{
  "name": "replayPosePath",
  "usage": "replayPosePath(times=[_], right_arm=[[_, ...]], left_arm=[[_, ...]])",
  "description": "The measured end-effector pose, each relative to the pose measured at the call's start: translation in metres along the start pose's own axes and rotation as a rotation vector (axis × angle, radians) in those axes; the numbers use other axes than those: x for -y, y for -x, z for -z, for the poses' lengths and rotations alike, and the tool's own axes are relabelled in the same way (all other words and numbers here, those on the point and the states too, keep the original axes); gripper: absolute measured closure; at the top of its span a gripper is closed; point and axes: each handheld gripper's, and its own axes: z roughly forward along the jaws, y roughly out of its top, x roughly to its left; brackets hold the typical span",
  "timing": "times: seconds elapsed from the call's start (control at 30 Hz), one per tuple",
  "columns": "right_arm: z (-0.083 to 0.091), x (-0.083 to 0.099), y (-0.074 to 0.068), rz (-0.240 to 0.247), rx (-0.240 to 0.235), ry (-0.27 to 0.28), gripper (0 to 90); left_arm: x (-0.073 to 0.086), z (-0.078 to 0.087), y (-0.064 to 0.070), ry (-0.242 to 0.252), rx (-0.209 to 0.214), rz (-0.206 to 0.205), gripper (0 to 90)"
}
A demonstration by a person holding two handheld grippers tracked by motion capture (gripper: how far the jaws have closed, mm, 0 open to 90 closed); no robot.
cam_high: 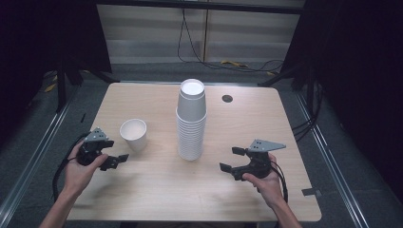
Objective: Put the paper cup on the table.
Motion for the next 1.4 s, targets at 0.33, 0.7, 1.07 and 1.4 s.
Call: replayPosePath(times=[0.33,0.7,1.07,1.4], right_arm=[[0.003,0.002,-0.003,-0.006,0.004,0.023,14.5],[0.004,0.011,-0.01,-0.005,0.011,0.009,15.9],[0.004,0.025,-0.018,-0.018,0.016,0.009,15.2],[0.001,0.03,-0.021,-0.021,0.057,0.027,14.5]], left_arm=[[0.007,0.002,0.034,0.04,0.046,-0.008,17.0],[0.013,-0.008,0.065,0.11,0.079,0.034,16.9],[-0.006,-0.046,0.101,0.139,0.127,0.023,16.6],[0.009,-0.046,0.116,0.179,0.173,0.028,16.3]])
